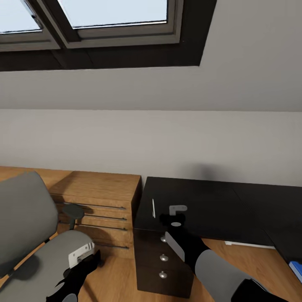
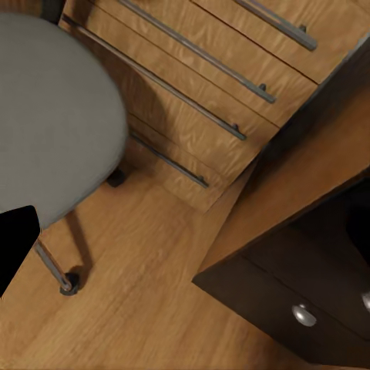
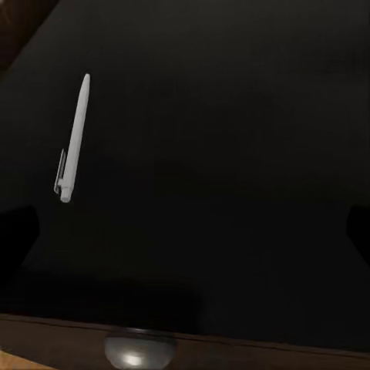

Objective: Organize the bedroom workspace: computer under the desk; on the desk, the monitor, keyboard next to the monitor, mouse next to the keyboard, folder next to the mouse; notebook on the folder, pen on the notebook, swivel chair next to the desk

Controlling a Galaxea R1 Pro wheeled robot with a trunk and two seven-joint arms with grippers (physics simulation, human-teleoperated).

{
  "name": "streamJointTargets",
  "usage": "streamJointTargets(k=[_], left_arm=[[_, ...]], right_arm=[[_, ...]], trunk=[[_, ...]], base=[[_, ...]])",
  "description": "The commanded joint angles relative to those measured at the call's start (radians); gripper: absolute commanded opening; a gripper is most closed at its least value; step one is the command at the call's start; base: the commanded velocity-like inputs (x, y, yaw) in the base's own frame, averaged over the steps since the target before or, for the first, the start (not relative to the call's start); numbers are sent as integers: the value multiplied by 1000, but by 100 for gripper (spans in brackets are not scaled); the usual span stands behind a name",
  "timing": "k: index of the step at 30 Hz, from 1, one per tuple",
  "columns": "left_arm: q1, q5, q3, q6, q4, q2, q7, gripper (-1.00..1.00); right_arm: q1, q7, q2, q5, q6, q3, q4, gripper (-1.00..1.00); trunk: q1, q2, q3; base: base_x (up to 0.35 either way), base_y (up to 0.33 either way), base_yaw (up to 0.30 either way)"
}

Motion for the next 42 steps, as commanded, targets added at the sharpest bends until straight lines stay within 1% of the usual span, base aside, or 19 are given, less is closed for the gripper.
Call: streamJointTargets(k=[1, 4, 10, 19, 20, 22, 23, 26, 31, 33, 40, 42], left_arm=[[-1, 2, -2, 4, 0, 1, 7, 100], [-1, -7, -3, 3, 1, 3, 8, 100], [-1, -5, -4, 5, 1, 0, 7, 100], [-1, -5, -9, 5, 2, -2, 7, 100], [-1, -22, -18, 4, 2, -2, 6, 100], [-1, -26, -29, 3, 2, -1, 6, 100], [-1, -29, -39, 3, 2, -1, 7, 100], [-1, -31, -44, 2, 1, -2, 7, 100], [-1, -34, -46, 1, 1, -2, 7, 100], [-1, -35, -52, 2, 1, -1, 6, 100], [-1, -36, -61, 1, -6, 0, 6, 100], [-1, -36, -62, 1, -18, 0, 6, 100]], right_arm=[[-1, -8, -1, -5, 6, 8, -1, 100], [-1, -7, 2, -8, 6, 11, -1, 100], [-1, -7, 2, -8, 6, 10, -1, 100], [-1, -5, 3, -8, 8, 11, -1, 100], [0, 79, 1, -8, 6, 9, 0, 100], [0, 118, 1, -7, 6, 9, 7, 100], [0, 145, 1, -4, 6, 9, 27, 100], [0, 159, 1, -4, 6, 8, 39, 100], [0, 165, 2, -5, 6, 8, 48, 100], [0, 166, 3, -7, 7, 8, 54, 100], [0, 167, 4, -12, 18, 5, 64, 100], [0, 167, 4, -12, 26, 5, 81, 100]], trunk=[[0, -1, -1], [0, -1, -1], [0, -1, -1], [0, -1, -2], [0, -1, -2], [0, -1, -2], [0, -1, -2], [0, -1, -2], [0, -1, -2], [0, -1, -2], [0, -1, -2], [0, -1, -2]], base=[[23, 14, 0], [202, 71, 106], [303, 7, 208], [294, 0, 22], [188, 0, 0], [123, 0, 0], [44, 0, 0], [126, 17, 0], [264, 83, 0], [167, 82, 0], [50, 24, 0], [10, 5, 0]])
